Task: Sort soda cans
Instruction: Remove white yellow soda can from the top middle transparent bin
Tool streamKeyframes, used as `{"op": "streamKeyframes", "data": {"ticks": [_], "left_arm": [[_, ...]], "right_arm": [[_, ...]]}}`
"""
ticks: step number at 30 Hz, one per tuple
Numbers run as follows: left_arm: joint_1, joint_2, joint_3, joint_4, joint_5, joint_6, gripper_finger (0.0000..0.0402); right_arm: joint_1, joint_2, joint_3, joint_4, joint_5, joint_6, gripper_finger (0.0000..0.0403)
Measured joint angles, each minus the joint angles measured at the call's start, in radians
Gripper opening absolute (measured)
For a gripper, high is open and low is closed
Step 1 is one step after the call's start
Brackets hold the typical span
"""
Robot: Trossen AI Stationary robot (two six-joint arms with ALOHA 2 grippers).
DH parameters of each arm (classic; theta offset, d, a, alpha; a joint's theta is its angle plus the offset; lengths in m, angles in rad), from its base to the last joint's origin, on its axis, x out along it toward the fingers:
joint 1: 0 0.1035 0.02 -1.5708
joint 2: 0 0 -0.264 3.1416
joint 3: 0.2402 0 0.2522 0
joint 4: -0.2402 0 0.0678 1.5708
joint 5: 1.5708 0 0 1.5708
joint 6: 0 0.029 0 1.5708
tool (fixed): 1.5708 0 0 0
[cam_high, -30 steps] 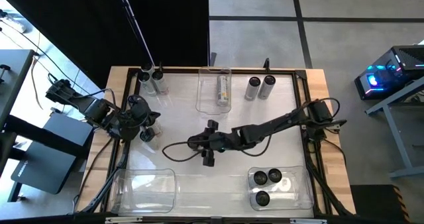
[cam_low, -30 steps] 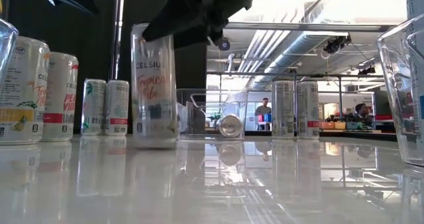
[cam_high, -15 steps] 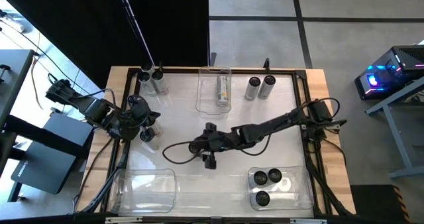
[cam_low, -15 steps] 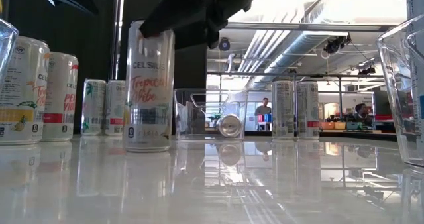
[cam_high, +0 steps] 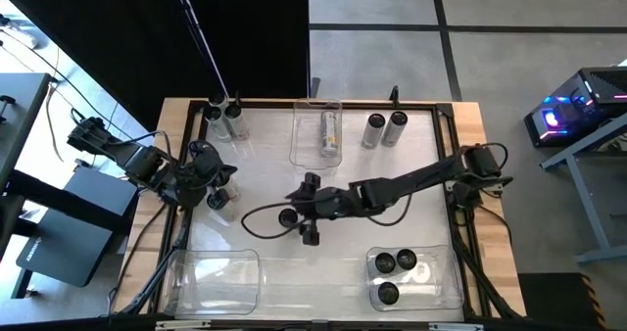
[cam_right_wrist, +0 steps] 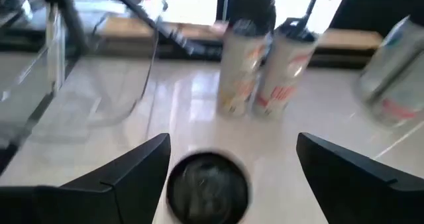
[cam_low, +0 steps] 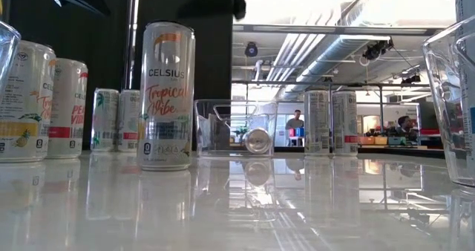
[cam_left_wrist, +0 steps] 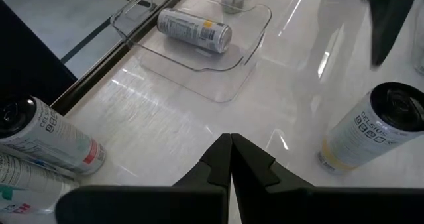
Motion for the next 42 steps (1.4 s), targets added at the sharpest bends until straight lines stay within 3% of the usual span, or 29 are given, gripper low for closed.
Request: {"op": "streamKeyframes", "data": {"ticks": [6, 9, 14, 18, 21, 33, 42], "left_arm": [[0.000, 0.001, 0.000, 0.002, -0.011, 0.000, 0.0000], [0.001, 0.010, 0.000, 0.011, -0.016, 0.000, 0.0000], [0.004, 0.032, 0.000, 0.041, -0.020, 0.029, 0.0000], [0.004, 0.049, 0.000, 0.050, -0.020, 0.036, 0.0000], [0.004, 0.059, 0.000, 0.052, -0.020, 0.053, 0.0000], [0.004, 0.070, 0.000, 0.053, -0.021, 0.063, 0.0000], [0.004, 0.070, 0.000, 0.053, -0.022, 0.078, 0.0000]], "right_arm": [[-0.026, -0.116, 0.005, -0.075, 0.216, 0.018, 0.0323], [-0.106, -0.132, 0.079, -0.279, 0.284, 0.125, 0.0323], [-0.312, -0.039, 0.224, -0.650, 0.195, 0.209, 0.0322], [-0.441, 0.021, 0.250, -0.668, 0.059, 0.183, 0.0314], [-0.492, 0.059, 0.249, -0.677, 0.034, 0.190, 0.0302], [-0.536, 0.178, 0.249, -0.749, 0.089, 0.344, 0.0298], [-0.542, 0.256, 0.252, -0.760, 0.099, 0.348, 0.0298]]}}
